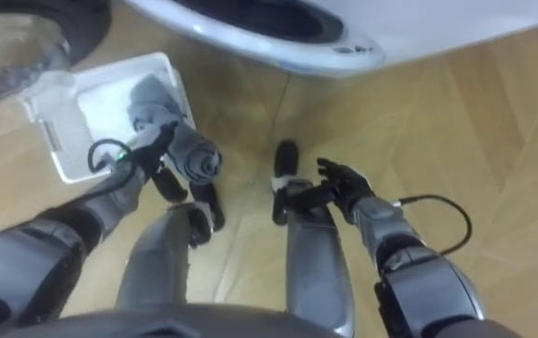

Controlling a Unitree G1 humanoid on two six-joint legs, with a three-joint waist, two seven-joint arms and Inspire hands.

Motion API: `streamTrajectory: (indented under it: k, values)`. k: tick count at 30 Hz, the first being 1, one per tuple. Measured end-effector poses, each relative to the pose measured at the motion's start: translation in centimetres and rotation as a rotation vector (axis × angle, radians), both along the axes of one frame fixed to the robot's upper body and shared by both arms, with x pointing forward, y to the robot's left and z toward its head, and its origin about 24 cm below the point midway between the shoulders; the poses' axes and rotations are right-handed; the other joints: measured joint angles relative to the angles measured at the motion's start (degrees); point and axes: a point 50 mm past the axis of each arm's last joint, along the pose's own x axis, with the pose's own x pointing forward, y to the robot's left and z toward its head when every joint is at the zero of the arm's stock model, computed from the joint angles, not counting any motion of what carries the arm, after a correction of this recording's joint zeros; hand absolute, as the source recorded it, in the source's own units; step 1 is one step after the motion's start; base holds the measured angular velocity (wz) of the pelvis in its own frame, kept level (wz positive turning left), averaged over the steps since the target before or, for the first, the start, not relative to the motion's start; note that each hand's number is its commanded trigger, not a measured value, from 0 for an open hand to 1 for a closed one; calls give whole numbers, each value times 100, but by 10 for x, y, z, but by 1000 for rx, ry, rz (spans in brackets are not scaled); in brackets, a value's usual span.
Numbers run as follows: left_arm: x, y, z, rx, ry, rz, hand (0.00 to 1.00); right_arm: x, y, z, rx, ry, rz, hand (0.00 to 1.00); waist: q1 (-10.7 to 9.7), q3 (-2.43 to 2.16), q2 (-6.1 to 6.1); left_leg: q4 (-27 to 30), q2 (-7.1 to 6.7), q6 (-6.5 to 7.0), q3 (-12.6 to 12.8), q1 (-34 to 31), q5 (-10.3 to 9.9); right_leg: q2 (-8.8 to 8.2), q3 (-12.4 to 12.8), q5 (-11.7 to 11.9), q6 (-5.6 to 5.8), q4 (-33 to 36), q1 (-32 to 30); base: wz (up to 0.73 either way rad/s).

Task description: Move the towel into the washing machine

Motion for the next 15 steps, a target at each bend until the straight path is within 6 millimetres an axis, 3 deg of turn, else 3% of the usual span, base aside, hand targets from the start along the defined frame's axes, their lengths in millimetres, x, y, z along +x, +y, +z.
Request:
streamTrajectory:
  k: [9,15]
  values:
    - [27,-3,26,172,-134,-189,0,29,4,22,60,-125,-30,0,-139,7,9,690,78,122,52,-1303,-96,-99,60,-32,-85,704,-1310,4]
    - [34,-5,34,275,-186,-284,0,45,5,35,112,-179,-42,0,-276,12,18,990,106,161,-9,-1790,-160,-100,62,-38,-84,901,-1727,1]
